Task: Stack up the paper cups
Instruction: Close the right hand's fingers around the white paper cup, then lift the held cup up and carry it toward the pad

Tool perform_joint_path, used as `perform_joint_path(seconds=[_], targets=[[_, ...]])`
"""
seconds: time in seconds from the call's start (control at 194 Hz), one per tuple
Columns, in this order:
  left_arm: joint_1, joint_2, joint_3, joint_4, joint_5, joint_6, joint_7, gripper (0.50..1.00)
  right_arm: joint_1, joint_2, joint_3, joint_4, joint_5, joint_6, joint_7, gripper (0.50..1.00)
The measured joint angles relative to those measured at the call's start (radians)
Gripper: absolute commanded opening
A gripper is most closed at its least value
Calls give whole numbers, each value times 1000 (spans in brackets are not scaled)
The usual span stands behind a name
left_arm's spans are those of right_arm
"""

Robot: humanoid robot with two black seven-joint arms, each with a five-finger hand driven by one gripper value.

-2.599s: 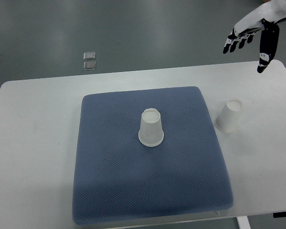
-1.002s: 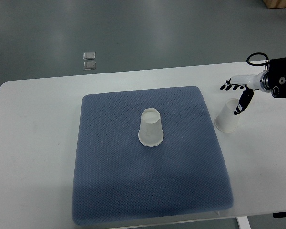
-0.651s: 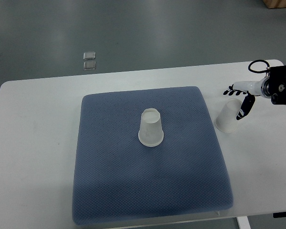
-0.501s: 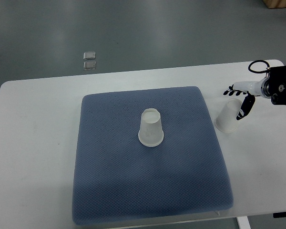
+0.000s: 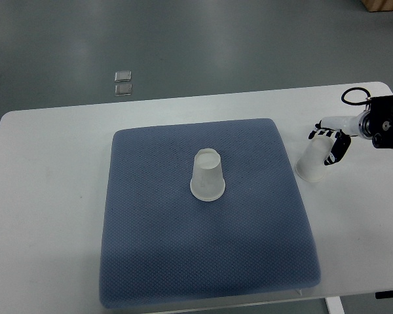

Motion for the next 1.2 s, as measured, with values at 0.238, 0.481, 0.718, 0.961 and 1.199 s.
perform_joint_path(seconds=[0.238,0.481,0.718,0.961,1.199], targets=[[0,0,0,0,0,0,0,1000,0,0,0,0,0,0,0,684],[0,0,0,0,0,0,0,1000,27,-12,-1,12,-2,15,1,678],[0,0,0,0,0,0,0,1000,246,-89,-26,114,-22,121,-1,676],[0,0,2,-1,1,0,-1,1000,637,-154,-141,204,-82,317,-20,676],[-1,0,4,-3,2,0,-1,1000,888,-169,-170,213,-85,488,-21,678]])
